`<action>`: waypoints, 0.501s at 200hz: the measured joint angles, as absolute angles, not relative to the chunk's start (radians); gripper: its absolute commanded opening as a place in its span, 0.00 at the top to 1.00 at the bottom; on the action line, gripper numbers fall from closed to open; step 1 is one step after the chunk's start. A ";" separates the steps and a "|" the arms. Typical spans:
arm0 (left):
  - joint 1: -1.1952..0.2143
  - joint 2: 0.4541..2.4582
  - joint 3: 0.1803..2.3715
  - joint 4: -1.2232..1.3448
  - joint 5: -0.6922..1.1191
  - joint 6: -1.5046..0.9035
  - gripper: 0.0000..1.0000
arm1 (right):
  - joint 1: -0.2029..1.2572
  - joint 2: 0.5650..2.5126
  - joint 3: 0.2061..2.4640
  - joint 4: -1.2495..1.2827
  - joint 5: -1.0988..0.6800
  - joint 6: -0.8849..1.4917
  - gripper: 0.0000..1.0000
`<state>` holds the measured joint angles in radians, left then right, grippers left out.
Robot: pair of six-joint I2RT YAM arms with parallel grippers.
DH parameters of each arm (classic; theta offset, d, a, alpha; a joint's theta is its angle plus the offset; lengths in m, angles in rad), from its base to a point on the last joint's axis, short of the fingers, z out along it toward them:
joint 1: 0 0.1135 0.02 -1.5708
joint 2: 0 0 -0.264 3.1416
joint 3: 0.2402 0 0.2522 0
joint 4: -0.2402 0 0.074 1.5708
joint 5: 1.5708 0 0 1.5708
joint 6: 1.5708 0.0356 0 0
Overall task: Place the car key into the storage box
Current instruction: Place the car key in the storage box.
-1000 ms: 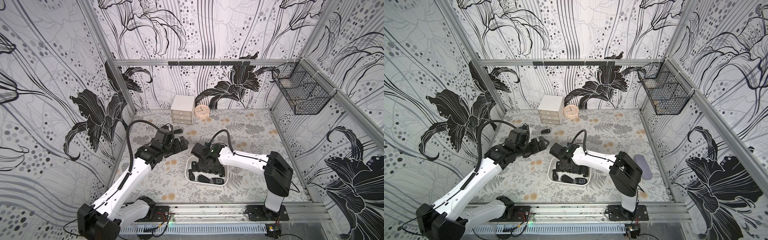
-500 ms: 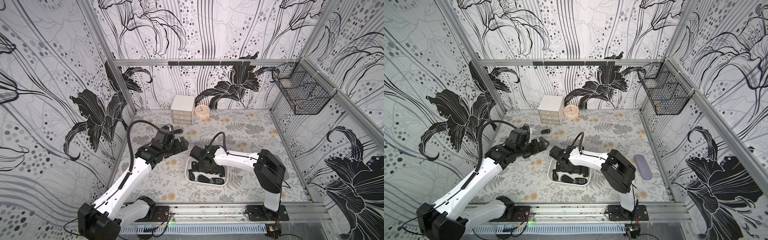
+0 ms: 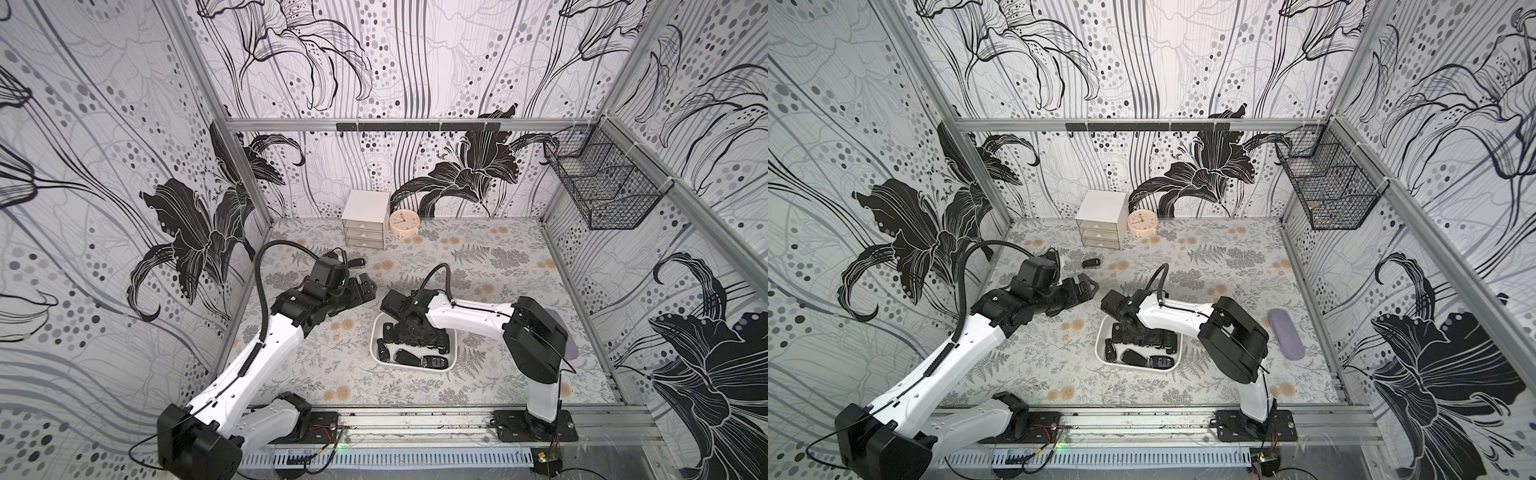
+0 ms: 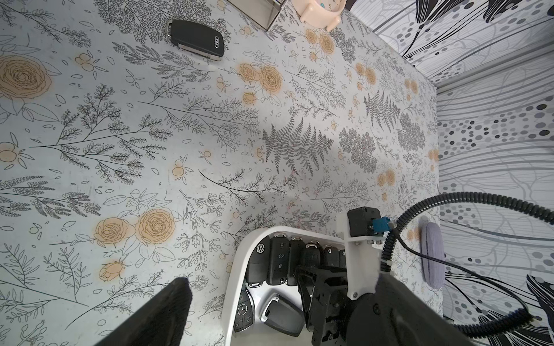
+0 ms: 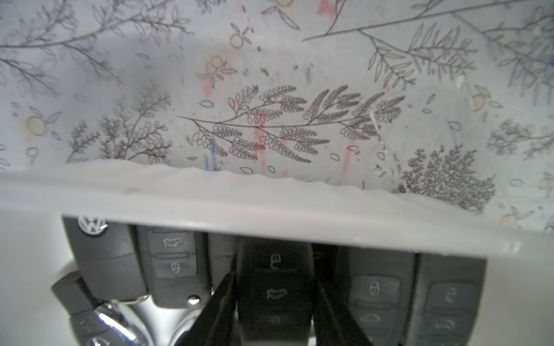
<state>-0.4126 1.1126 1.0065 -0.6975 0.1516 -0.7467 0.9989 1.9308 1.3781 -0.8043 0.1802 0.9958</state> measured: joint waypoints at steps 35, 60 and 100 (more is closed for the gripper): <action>-0.412 1.120 1.007 -0.698 0.152 -0.746 0.01 | 0.999 1.929 1.388 -0.805 0.184 0.982 0.46; -0.408 1.136 1.007 -0.697 0.151 -0.743 0.01 | 0.999 1.894 1.388 -0.805 0.196 0.974 0.42; -0.385 1.195 1.024 -0.698 0.148 -0.733 0.01 | 0.999 1.778 1.388 -0.793 0.237 0.936 0.23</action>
